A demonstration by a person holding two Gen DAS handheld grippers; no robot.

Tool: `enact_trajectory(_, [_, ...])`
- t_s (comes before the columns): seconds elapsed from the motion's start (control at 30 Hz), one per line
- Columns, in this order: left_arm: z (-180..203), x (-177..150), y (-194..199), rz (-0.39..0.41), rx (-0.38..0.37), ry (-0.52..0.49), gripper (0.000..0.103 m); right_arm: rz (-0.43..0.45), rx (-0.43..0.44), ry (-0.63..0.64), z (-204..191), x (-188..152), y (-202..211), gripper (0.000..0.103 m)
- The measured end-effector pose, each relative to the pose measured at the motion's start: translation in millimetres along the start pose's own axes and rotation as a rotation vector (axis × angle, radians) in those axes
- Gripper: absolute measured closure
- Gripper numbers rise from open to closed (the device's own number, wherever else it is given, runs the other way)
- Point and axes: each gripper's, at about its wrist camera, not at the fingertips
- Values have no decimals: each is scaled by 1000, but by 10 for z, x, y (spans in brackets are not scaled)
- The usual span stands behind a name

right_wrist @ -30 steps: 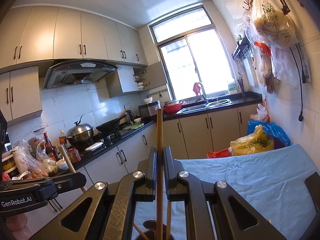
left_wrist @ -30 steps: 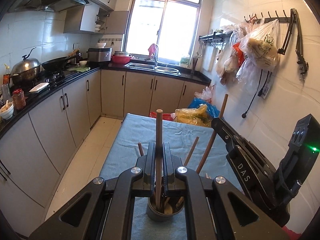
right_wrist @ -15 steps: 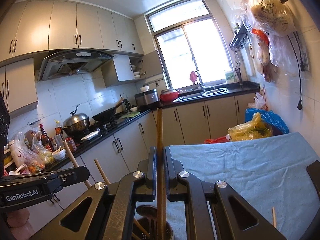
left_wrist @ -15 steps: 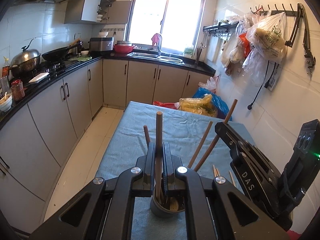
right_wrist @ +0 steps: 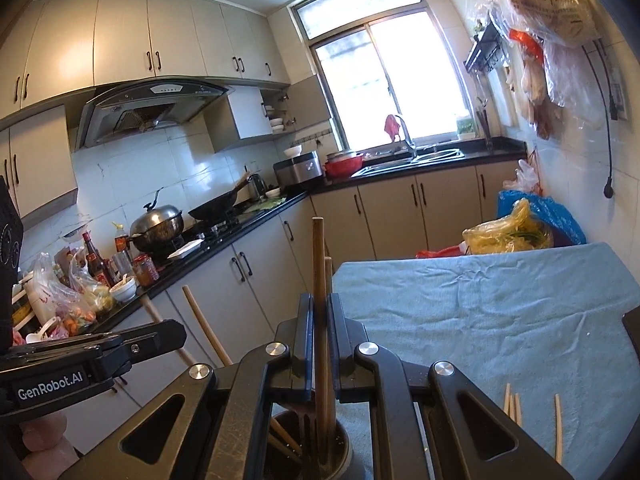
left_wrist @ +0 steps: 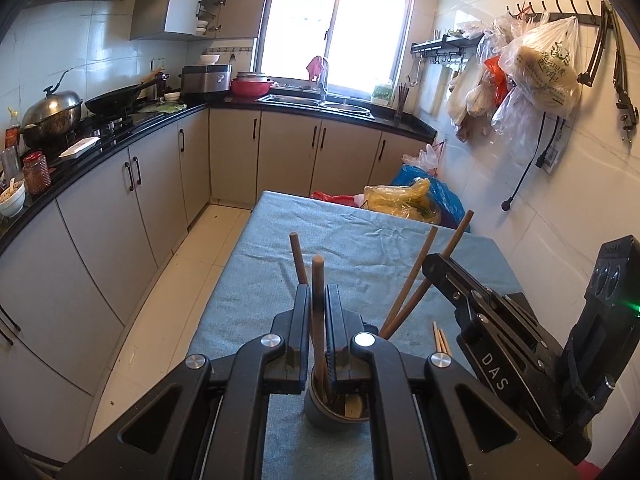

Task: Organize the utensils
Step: 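Lower both chopsticks into the holder cup and open both tools, then withdraw both open tools from the cup toward the chopstick pile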

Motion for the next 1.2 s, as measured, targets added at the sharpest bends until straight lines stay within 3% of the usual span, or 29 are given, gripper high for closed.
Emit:
enact_trajectory(0.17, [-11,1,2,4,5,4,87,8,3,8,-28,6,40,95])
enact_trajectory(0.87, [-5,-1,220,49,33,-2,80,91,1,-10,-20,179,535,94])
enact_trajectory(1.2, [110,-145,429,93,72,-28,71,103,-7,-46,49,120,875,83])
Point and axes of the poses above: each gripper's, at about its wrist camera, not at the fingertips, and y roughly against the way its jaws point, z to its right, x to its top, and after that the axes turned 9 degrees about x, right-handed
